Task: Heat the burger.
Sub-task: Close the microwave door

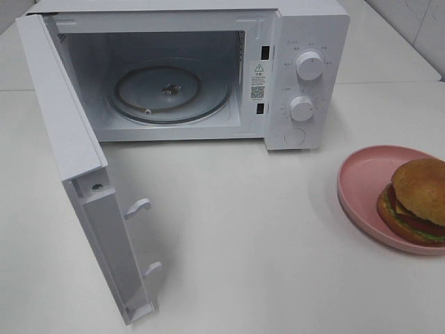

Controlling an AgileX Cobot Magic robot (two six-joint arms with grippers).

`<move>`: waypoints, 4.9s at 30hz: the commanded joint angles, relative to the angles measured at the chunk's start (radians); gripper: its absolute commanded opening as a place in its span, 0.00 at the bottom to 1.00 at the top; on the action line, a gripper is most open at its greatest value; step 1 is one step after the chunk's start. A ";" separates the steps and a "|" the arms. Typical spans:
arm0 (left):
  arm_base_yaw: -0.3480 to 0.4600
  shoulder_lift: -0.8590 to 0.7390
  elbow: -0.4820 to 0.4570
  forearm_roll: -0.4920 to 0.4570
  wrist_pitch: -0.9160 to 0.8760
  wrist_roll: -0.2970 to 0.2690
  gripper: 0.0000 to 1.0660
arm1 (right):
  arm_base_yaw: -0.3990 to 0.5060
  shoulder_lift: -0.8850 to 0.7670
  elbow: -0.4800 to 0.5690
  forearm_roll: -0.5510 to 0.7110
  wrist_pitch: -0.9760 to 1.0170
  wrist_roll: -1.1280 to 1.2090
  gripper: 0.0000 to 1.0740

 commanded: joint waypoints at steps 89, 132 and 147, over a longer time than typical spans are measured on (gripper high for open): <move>-0.003 1.423 -0.026 0.013 -1.443 -0.017 0.00 | -0.004 -0.356 0.016 0.080 -0.036 -0.114 0.60; -0.198 1.757 -0.260 0.316 -1.616 -0.253 0.00 | -0.004 -0.356 0.016 0.080 -0.036 -0.114 0.60; -0.322 1.914 -0.548 0.314 -1.528 -0.253 0.00 | -0.004 -0.356 0.016 0.080 -0.036 -0.114 0.60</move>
